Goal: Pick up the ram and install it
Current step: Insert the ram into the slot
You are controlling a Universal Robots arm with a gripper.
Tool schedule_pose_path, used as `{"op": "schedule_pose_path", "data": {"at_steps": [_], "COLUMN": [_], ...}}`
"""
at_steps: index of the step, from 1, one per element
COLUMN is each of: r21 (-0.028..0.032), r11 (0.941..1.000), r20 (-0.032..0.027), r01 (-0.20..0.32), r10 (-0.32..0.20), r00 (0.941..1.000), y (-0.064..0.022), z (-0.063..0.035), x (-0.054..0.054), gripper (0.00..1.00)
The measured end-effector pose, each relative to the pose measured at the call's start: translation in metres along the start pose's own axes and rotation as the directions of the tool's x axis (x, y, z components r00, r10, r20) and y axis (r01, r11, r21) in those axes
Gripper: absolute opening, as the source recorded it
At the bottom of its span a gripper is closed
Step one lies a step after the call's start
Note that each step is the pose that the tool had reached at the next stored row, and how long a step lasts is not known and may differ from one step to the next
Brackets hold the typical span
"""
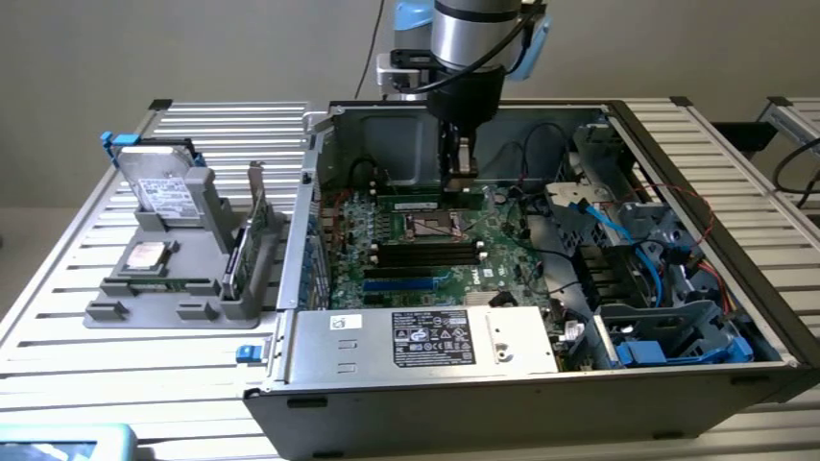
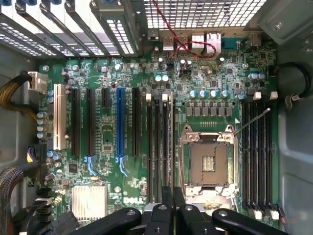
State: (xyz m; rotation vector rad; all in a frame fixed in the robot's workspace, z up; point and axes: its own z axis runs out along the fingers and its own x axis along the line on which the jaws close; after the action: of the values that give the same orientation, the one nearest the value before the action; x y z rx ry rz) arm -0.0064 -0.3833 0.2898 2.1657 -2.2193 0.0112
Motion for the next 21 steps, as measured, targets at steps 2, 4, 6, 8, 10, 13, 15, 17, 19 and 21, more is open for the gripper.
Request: {"op": "schedule_pose_path", "data": {"at_steps": [2, 4, 6, 8, 10, 13, 15, 17, 19, 21], "r21": [0.0, 0.0001, 0.0002, 0.0003, 0.0004, 0.0005, 0.0004, 0.0006, 0.0006, 0.0006], "r11": [1.0, 1.0, 1.0, 1.0, 1.0, 1.0, 1.0, 1.0, 1.0, 1.0], "r20": [-0.0023, -0.0057, -0.0093, -0.0129, -0.0166, -0.0211, -0.0226, -0.0222, -0.0225, -0.0225], "r01": [-0.001, -0.001, -0.002, -0.003, -0.003, -0.003, -0.003, -0.003, -0.003, -0.003], "r10": [0.001, 0.001, 0.002, 0.003, 0.003, 0.003, 0.003, 0.003, 0.003, 0.003], "r00": [1.0, 1.0, 1.0, 0.9999, 0.9999, 0.9998, 0.9997, 0.9997, 0.9997, 0.9997], "y": [-0.0001, -0.0002, -0.0002, -0.0003, -0.0003, -0.0004, -0.0005, -0.0005, -0.0006, -0.0007], "z": [0.0023, 0.0047, 0.0071, 0.0094, 0.0112, 0.0127, 0.0132, 0.0145, 0.0162, 0.0184], "x": [0.0, 0.0, 0.0, 0.0, 0.0, 0.0, 0.001, 0.002, 0.002, 0.002], "gripper": [0.12, 0.12, 0.12, 0.12, 0.12, 0.12, 0.12, 0.12, 0.12, 0.12]}}
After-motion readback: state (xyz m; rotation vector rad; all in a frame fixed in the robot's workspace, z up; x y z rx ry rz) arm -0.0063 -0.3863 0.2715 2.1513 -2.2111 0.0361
